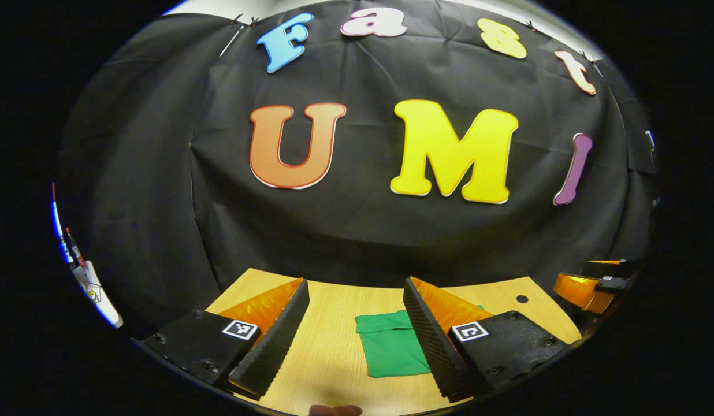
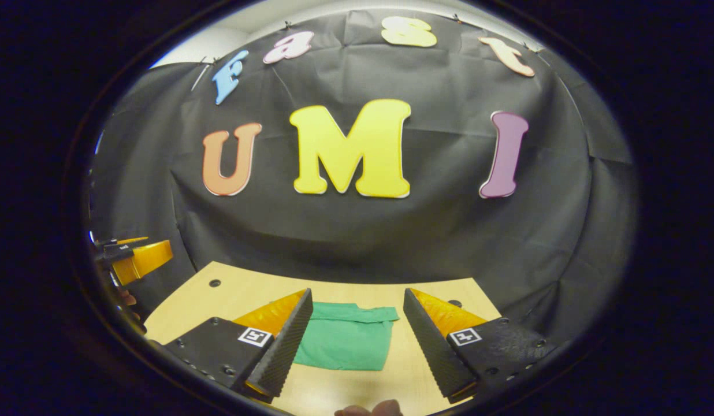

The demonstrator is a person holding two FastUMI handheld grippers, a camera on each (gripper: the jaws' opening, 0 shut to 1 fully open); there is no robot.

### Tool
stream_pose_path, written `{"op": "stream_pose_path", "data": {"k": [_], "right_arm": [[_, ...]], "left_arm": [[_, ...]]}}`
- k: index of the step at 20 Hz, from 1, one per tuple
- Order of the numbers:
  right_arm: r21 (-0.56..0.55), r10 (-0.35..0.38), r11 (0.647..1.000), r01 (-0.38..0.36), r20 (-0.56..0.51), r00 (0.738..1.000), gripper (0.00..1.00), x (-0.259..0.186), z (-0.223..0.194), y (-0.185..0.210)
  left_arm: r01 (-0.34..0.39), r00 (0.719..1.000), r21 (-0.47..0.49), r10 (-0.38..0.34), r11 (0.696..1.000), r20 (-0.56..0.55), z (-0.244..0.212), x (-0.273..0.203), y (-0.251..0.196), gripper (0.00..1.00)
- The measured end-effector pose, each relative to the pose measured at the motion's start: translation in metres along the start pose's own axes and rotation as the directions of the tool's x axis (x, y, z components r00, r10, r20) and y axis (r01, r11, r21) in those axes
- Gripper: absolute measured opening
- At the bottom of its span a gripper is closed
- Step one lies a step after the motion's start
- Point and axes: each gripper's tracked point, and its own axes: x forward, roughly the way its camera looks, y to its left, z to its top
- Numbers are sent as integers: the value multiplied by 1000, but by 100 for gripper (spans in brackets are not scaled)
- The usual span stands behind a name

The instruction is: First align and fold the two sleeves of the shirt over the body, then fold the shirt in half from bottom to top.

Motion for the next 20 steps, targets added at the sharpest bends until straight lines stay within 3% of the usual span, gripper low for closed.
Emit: {"op": "stream_pose_path", "data": {"k": [2, 6, 9, 20], "right_arm": [[3, -11, 1000, 11, 42, 999, 99, -32, 7, 8], [-3, -25, 1000, 26, 92, 995, 93, -90, 6, 22], [5, -44, 999, 44, 136, 990, 95, -118, 4, 24], [-7, -25, 1000, 26, 179, 984, 96, -128, 11, 31]], "left_arm": [[17, 999, 8, -17, 1000, 37, 15, -32, -12, 100], [11, 996, 36, -14, 999, 91, 23, -79, -17, 100], [0, 994, 32, -3, 999, 106, 20, -102, -11, 100], [4, 995, 19, -5, 1000, 96, 18, -110, -22, 100]]}}
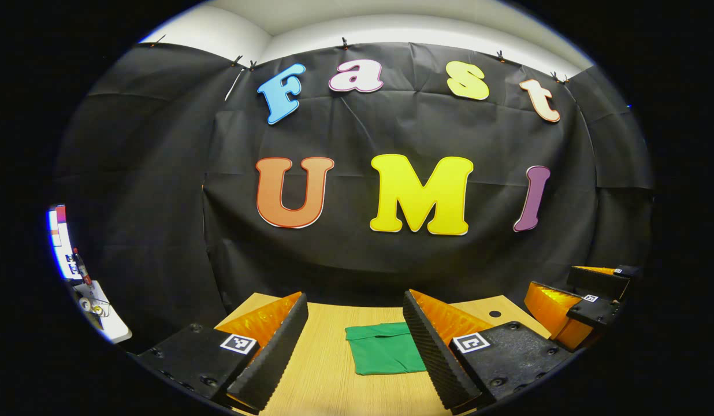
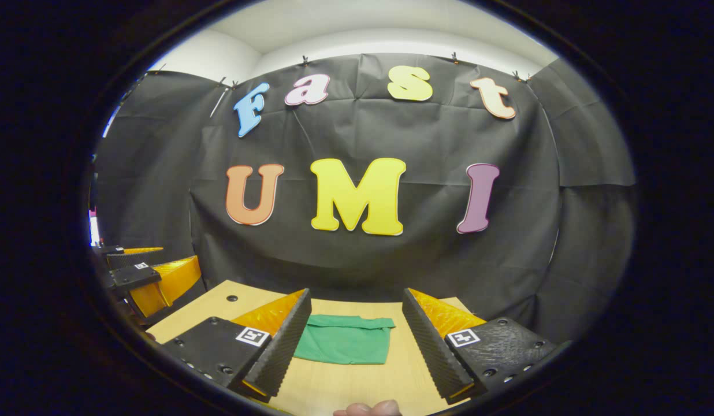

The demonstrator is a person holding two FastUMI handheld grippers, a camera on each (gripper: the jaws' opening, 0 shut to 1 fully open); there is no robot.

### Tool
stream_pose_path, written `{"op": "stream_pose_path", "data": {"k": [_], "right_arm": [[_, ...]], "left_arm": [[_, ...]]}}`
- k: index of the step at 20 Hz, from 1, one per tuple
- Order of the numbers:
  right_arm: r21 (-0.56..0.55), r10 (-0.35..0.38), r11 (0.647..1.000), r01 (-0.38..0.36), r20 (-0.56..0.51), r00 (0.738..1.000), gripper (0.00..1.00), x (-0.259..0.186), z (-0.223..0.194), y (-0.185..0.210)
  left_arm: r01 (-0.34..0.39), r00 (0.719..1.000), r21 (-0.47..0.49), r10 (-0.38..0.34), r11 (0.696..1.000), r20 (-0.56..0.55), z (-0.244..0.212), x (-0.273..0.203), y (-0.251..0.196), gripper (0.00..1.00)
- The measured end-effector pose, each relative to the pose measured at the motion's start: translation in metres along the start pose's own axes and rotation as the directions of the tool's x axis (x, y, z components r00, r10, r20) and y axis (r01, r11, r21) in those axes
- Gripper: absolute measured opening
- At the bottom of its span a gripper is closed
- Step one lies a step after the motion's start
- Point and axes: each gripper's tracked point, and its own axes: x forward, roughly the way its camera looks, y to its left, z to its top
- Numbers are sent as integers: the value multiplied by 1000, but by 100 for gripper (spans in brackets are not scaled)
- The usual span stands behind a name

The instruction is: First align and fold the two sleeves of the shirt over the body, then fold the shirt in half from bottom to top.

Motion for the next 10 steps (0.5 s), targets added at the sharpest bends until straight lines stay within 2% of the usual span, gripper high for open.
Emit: {"op": "stream_pose_path", "data": {"k": [10], "right_arm": [[0, 27, 1000, -27, 7, 1000, 96, 16, 2, -2]], "left_arm": [[-19, 1000, 7, 19, 1000, 18, 3, 10, -5, 100]]}}
